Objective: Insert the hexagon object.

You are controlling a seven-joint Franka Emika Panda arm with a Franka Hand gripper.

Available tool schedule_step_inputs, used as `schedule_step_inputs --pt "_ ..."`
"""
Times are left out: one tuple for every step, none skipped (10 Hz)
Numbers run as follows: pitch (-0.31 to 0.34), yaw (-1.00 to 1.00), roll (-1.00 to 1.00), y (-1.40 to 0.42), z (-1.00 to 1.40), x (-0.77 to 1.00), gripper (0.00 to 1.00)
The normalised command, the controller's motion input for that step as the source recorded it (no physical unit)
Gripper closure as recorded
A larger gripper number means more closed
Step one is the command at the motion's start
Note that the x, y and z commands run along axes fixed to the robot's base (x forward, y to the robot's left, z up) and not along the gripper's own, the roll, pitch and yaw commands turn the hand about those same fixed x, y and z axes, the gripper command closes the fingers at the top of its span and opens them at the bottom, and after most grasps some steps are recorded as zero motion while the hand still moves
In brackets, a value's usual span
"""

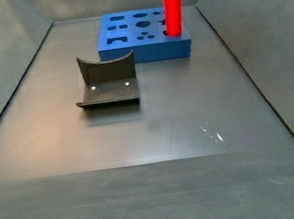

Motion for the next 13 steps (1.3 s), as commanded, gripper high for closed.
schedule_step_inputs --pt "-0.073 -0.33 -0.36 0.00 -0.35 0.03 1.00" --pt "-0.067 -0.31 -0.36 0.00 -0.36 0.06 1.00" --pt "-0.057 -0.32 -0.34 0.00 -0.36 0.09 1.00" --pt "-0.044 -0.30 -0.31 0.00 -0.35 0.09 1.00" --pt "-0.009 -0.17 -0.22 0.00 -0.35 0.17 1.00" --pt "0.000 -0.04 -0.06 0.00 -0.41 0.23 1.00" --pt "0.000 0.04 0.07 0.00 -0.52 0.07 1.00" --pt "0.000 0.20 0.24 0.00 -0.54 0.00 1.00" --pt "0.000 0.24 0.35 0.00 -0.51 0.00 1.00" --pt "0.000 0.20 0.39 -0.05 -0.52 0.00 1.00" --pt "0.000 0.08 0.40 -0.13 -0.54 0.00 1.00" --pt "0.000 0.06 0.41 -0.14 -0.54 0.00 1.00" --pt "0.000 0.29 0.41 -0.09 -0.49 0.00 1.00"
